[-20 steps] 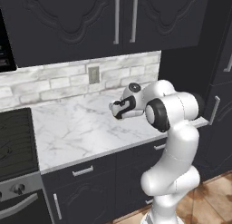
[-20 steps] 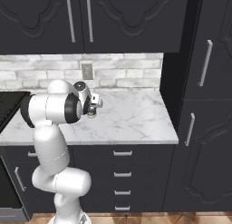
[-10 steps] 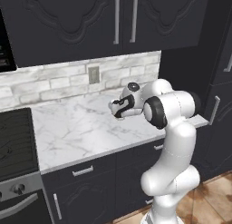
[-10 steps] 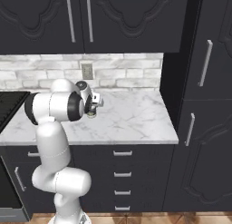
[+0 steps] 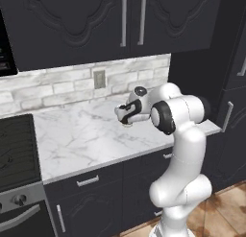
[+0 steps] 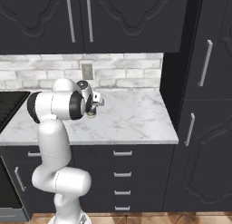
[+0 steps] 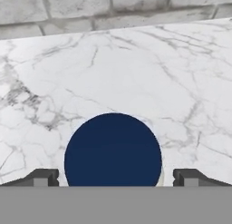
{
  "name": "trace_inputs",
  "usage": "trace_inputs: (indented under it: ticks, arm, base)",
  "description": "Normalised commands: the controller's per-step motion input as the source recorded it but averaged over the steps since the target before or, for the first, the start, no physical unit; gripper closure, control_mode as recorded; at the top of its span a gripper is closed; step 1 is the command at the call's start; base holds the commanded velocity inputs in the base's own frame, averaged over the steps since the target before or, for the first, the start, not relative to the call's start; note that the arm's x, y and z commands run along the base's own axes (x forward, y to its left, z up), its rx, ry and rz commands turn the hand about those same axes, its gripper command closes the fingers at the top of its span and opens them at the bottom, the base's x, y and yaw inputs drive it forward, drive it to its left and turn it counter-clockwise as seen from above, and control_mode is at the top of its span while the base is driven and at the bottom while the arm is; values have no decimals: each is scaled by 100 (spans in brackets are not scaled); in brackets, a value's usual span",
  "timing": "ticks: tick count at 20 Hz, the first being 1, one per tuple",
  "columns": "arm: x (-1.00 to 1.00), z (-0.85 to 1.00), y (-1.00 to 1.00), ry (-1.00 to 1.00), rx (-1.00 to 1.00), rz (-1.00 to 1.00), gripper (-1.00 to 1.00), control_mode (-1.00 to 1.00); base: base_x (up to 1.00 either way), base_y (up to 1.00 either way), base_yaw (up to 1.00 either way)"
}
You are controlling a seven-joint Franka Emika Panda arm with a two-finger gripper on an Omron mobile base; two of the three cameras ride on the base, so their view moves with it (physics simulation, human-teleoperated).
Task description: Place the ketchup and mayonnaise from the counter to the top shelf of the fridge. If the existing items in the fridge are on the top shelf, move them to other shelves.
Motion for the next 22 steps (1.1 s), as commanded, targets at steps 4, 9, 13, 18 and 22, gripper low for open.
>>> trace_inputs:
  ticks: [4, 9, 13, 18, 22]
  arm:
    - [14, -4, 3, 0, 0, 0, -100, -100]
    - [9, -5, 3, 0, 0, 0, -100, -100]
    - [3, -6, 5, 0, 0, 0, 100, -100]
    - [0, 0, 0, 0, 0, 0, 100, -100]
    - [0, 0, 0, 0, 0, 0, 100, -100]
  base:
    - [0, 0, 0]
    - [0, 0, 0]
    - [0, 0, 0]
    - [0, 0, 0]
    - [0, 0, 0]
